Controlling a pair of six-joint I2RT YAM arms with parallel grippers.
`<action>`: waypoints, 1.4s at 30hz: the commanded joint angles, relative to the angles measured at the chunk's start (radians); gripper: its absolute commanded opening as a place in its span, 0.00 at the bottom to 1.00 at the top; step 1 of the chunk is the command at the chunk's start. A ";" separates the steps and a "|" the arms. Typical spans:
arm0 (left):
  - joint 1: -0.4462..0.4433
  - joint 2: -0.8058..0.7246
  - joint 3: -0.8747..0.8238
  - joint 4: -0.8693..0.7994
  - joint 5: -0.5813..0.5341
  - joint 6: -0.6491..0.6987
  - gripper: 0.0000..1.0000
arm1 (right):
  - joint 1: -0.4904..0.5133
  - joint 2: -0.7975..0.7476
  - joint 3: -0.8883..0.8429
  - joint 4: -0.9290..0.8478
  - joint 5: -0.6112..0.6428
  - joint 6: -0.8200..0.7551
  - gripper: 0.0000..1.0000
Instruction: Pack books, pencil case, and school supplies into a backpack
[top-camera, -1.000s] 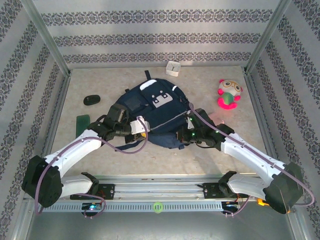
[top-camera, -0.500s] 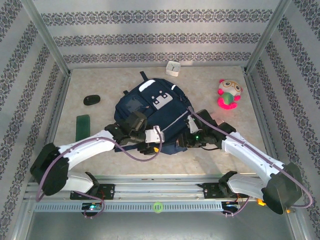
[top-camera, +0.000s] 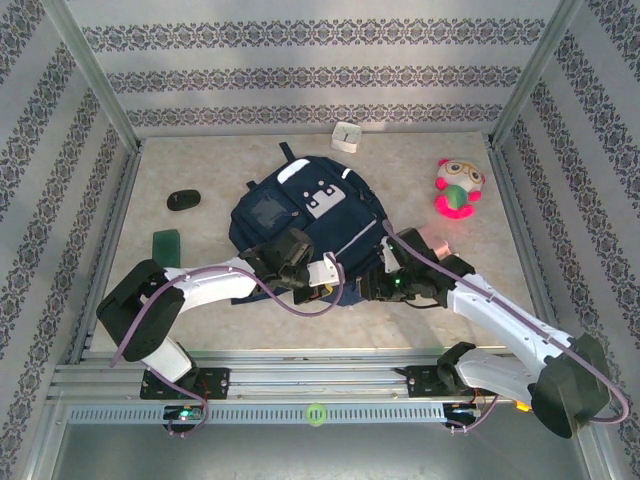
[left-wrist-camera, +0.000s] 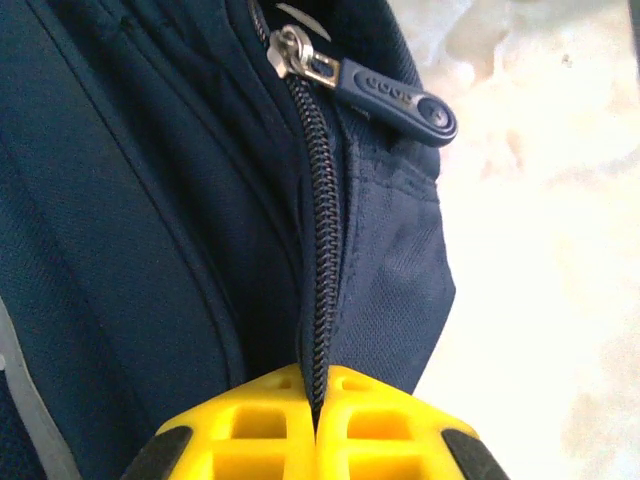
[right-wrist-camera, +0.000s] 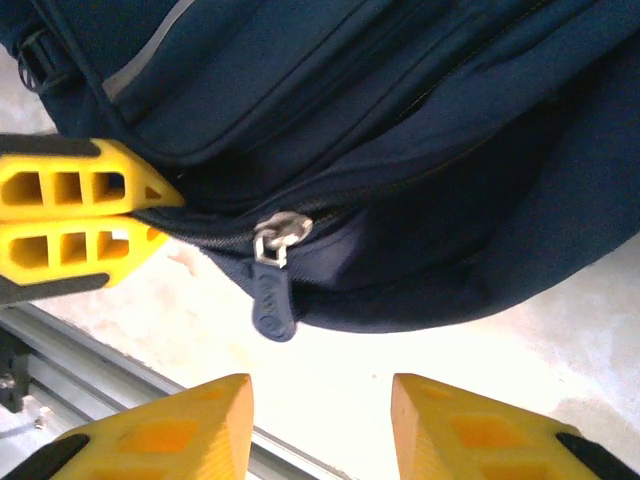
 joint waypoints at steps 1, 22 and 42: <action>-0.007 -0.002 -0.019 0.106 0.080 -0.066 0.02 | 0.070 -0.007 0.031 -0.023 0.168 0.046 0.43; -0.007 -0.050 -0.045 0.122 0.093 -0.084 0.00 | 0.124 0.241 0.154 -0.022 0.326 0.015 0.41; 0.002 -0.089 -0.058 0.067 0.049 -0.029 0.00 | 0.012 0.191 0.085 0.049 0.122 -0.047 0.05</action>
